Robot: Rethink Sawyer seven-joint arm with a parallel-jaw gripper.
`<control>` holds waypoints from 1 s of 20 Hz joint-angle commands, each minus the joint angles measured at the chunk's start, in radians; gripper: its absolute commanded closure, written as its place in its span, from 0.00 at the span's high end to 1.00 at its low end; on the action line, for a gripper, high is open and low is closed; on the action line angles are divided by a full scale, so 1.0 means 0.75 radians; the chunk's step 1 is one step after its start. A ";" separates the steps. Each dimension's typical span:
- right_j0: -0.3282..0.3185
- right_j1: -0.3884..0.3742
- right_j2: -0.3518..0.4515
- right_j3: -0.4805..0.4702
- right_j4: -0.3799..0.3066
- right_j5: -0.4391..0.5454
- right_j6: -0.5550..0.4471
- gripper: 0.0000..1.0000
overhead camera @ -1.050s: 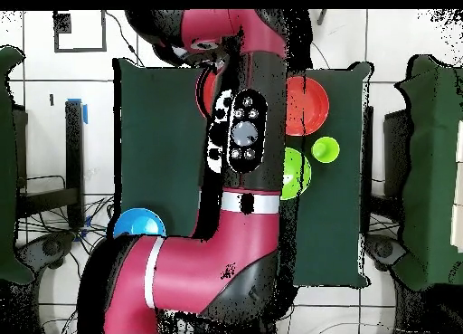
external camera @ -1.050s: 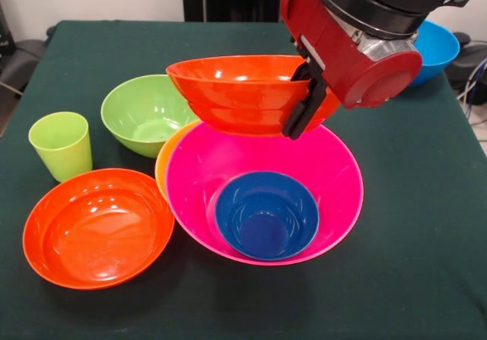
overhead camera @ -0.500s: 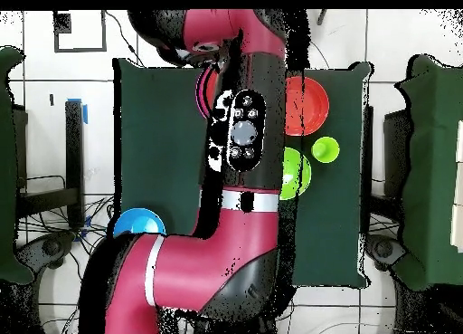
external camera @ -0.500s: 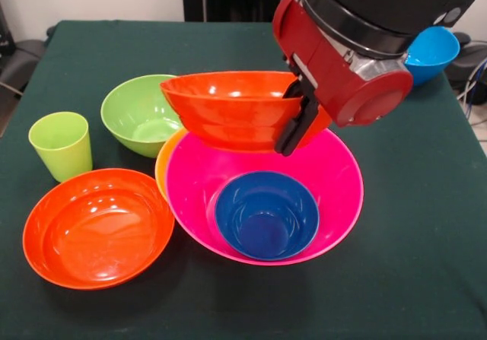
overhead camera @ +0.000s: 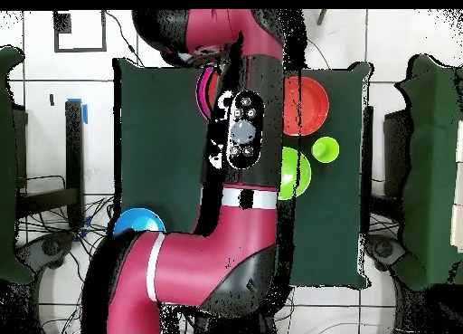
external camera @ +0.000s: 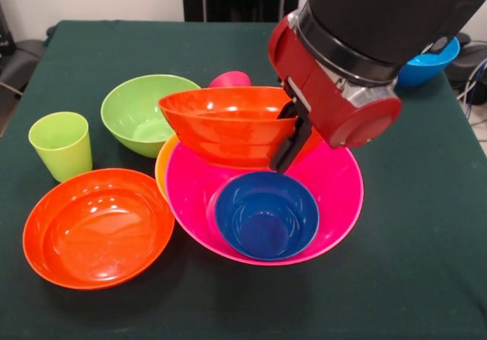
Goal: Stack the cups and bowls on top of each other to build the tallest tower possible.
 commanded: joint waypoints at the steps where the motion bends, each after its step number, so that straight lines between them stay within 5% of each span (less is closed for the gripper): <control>1: -0.002 0.062 0.052 -0.024 0.019 0.071 -0.131 0.00; 10: 0.007 -0.002 0.053 0.243 0.025 -0.170 -0.168 0.00; 20: 0.015 -0.054 0.051 0.382 0.036 -0.250 -0.167 0.00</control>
